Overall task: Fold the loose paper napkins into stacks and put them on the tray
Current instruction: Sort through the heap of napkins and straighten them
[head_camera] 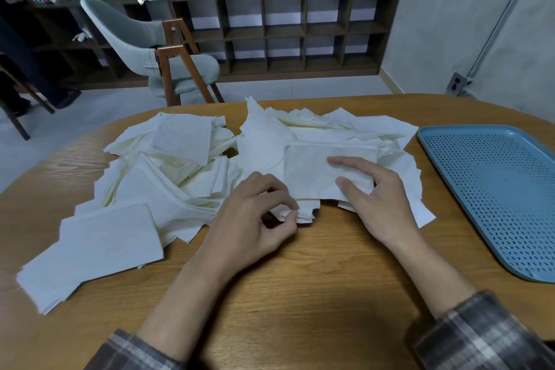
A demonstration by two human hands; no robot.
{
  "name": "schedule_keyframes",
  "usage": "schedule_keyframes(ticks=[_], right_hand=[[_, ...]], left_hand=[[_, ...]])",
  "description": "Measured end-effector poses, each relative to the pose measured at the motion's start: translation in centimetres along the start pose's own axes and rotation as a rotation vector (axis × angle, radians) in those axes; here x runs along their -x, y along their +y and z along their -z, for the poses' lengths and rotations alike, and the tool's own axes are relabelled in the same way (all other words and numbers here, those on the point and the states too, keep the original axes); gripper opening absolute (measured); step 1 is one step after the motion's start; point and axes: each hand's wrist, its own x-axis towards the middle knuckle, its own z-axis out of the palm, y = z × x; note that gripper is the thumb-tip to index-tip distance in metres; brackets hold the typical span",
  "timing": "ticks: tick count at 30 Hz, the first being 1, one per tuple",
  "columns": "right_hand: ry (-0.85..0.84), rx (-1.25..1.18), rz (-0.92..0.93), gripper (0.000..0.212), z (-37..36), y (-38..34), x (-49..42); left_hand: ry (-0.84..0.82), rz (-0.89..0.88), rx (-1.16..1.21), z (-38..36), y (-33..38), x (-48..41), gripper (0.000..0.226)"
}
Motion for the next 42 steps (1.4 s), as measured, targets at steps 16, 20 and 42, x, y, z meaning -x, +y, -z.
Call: schedule_keyframes(ticks=[16, 20, 42], right_hand=[[-0.020, 0.041, 0.043, 0.036, 0.0, -0.4, 0.2], [-0.048, -0.122, 0.039, 0.020, 0.2, -1.0, 0.2], [-0.129, 0.056, -0.081, 0.015, 0.5, -1.1, 0.5]], left_hand=[[0.329, 0.156, 0.359, 0.9, 2.5, -0.3, 0.005], [0.273, 0.335, 0.576, 1.6, 2.8, -0.8, 0.014], [0.035, 0.530, 0.430, 2.1, 1.3, -1.1, 0.007]])
